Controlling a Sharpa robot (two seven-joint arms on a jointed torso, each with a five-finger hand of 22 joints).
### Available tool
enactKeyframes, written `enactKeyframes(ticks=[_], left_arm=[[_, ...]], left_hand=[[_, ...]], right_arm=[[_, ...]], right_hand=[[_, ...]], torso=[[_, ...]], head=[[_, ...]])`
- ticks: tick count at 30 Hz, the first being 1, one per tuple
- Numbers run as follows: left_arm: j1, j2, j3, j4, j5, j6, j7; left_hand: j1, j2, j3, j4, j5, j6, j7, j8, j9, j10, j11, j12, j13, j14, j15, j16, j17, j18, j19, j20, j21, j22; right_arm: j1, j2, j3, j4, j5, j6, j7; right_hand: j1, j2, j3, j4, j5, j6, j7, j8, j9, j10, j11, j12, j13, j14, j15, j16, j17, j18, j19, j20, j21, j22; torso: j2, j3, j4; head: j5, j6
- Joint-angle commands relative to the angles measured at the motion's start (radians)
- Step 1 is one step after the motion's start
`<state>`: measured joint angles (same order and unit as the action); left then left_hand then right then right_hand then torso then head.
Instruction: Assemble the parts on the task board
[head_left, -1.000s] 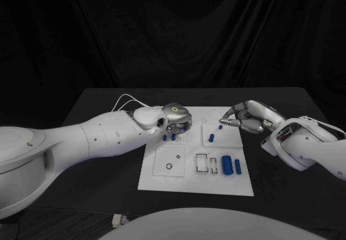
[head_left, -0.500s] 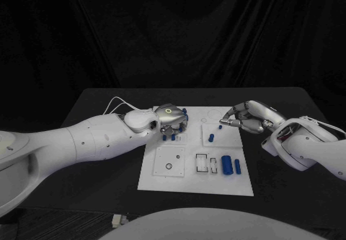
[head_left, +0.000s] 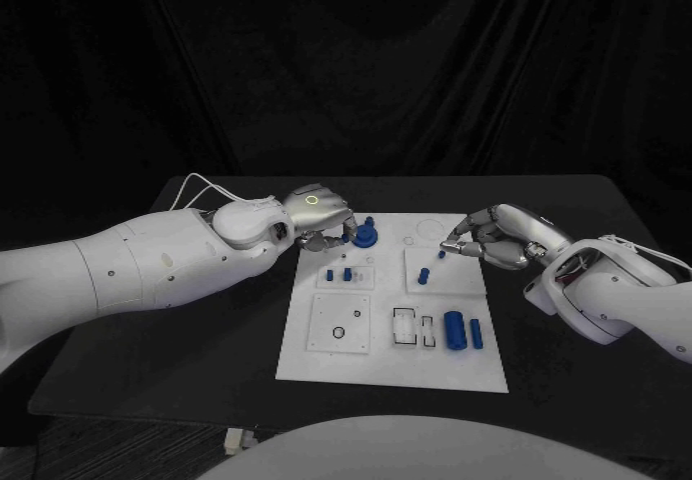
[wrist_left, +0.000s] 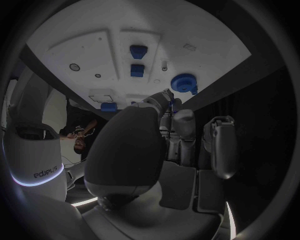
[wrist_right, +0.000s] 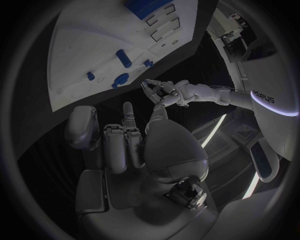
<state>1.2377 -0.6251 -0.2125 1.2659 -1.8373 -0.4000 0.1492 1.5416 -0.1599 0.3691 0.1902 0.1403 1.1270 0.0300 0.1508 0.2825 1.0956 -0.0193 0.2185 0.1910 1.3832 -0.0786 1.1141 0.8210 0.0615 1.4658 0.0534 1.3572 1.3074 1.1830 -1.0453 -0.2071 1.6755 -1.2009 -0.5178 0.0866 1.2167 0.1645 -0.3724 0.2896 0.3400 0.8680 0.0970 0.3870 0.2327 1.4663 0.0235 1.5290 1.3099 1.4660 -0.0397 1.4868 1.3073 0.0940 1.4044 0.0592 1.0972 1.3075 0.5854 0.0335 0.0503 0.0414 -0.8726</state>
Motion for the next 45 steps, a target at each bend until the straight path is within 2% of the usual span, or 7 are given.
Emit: enactKeyframes(ticks=[1,13,26,45], left_arm=[[0.004,-0.001,0.001,-0.001,-0.001,0.017,0.012],[0.001,0.009,0.0,-0.028,-0.001,0.064,0.008],[-0.028,0.029,0.0,-0.056,-0.001,0.074,-0.007],[-0.053,0.05,0.0,-0.077,-0.001,0.083,-0.023]], left_hand=[[-0.005,-0.009,0.007,-0.002,-0.005,-0.005,-0.004,-0.006,-0.004,0.002,-0.001,-0.008,-0.002,0.006,-0.001,-0.008,-0.002,-0.014,0.017,-0.01,-0.007,0.201],[-0.014,-0.015,0.016,0.006,-0.023,-0.02,-0.008,-0.021,-0.01,0.001,-0.002,-0.028,-0.009,0.002,-0.001,-0.016,-0.013,-0.013,0.014,-0.009,-0.015,0.199],[-0.017,-0.015,0.019,0.009,-0.029,-0.025,-0.009,-0.026,-0.012,0.006,-0.001,-0.031,-0.01,-0.001,-0.001,-0.021,-0.021,-0.011,0.011,-0.009,-0.022,0.197],[-0.014,-0.016,0.025,0.005,-0.022,-0.038,-0.008,-0.035,-0.015,0.014,0.0,-0.036,-0.011,-0.005,-0.001,-0.027,-0.028,-0.011,0.009,-0.009,-0.027,0.196]], right_arm=[[-0.003,-0.001,0.001,0.0,-0.002,0.003,-0.017],[-0.005,0.0,0.001,-0.001,-0.002,0.002,-0.019],[-0.008,0.001,0.001,-0.002,-0.002,0.002,-0.017],[-0.009,0.002,0.001,-0.001,-0.002,0.001,-0.016]], right_hand=[[0.005,0.002,-0.004,0.0,0.004,0.0,-0.002,0.003,0.001,0.051,-0.006,-0.006,0.189,0.066,-0.01,-0.002,0.095,0.003,-0.001,0.0,-0.006,0.117],[0.005,0.003,-0.004,0.0,0.004,0.0,-0.002,0.003,0.001,0.051,-0.006,-0.006,0.189,0.066,-0.01,-0.003,0.094,0.003,-0.001,0.0,-0.007,0.117],[0.006,0.003,-0.004,0.0,0.004,0.0,-0.002,0.003,0.001,0.051,-0.006,-0.007,0.188,0.065,-0.01,-0.004,0.093,0.003,-0.002,0.0,-0.009,0.116],[0.006,0.003,-0.004,0.0,0.004,0.0,-0.002,0.003,0.001,0.051,-0.006,-0.007,0.188,0.065,-0.01,-0.004,0.093,0.003,-0.002,0.0,-0.009,0.116]], torso=[[0.0,0.0001,0.0],[0.0,0.0001,-0.0001],[0.0,0.0001,0.0],[0.0,0.0001,0.0]], head=[[-0.004,0.0],[-0.003,0.0],[-0.005,0.0],[-0.007,0.0]])
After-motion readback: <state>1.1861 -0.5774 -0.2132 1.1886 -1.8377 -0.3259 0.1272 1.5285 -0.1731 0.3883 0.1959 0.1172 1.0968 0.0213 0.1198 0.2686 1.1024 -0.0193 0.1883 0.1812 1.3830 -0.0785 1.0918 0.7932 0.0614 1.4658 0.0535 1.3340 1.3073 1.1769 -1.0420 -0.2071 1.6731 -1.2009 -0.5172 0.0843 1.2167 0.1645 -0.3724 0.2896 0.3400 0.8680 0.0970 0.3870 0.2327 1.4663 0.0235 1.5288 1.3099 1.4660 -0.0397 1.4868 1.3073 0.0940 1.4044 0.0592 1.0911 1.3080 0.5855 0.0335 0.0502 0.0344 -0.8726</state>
